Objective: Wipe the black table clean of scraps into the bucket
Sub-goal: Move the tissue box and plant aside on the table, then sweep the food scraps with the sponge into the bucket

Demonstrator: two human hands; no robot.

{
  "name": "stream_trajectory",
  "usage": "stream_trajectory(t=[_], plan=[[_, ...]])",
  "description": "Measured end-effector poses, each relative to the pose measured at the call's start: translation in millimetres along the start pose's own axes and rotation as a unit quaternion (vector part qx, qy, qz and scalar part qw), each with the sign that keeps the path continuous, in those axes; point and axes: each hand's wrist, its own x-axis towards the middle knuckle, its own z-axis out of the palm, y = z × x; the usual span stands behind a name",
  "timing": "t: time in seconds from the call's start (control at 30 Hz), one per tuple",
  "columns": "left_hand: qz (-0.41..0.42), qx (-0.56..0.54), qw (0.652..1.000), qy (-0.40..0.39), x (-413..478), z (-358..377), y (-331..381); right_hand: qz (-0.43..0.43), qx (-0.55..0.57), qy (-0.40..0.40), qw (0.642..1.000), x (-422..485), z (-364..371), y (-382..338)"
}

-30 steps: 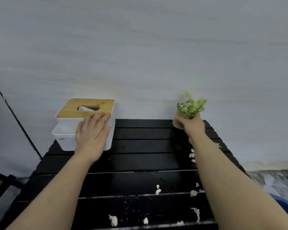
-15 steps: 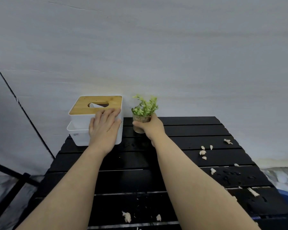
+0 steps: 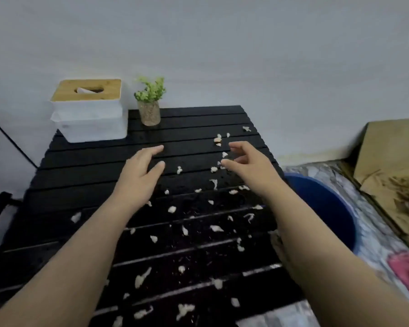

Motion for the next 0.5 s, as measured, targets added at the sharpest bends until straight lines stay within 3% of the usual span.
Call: stream_trajectory(t=[0.17, 0.27, 0.37, 0.5], plan=[[-0.040, -0.049, 0.996, -0.064, -117, 73, 51, 0.012, -0.163, 0.038, 0.986, -117, -53, 62], [0.016, 0.077, 0.992, -0.100, -154, 109, 67, 0.024, -0.237, 0.027, 0.971, -155, -63, 95], [0.032, 0.213, 0.970, -0.113, -173, 132, 67, 0.014, -0.189, 0.008, 0.982, -174, -59, 113], [0.046, 0.280, 0.954, -0.102, -175, 141, 65, -0.043, -0.216, 0.034, 0.975, -174, -43, 112]])
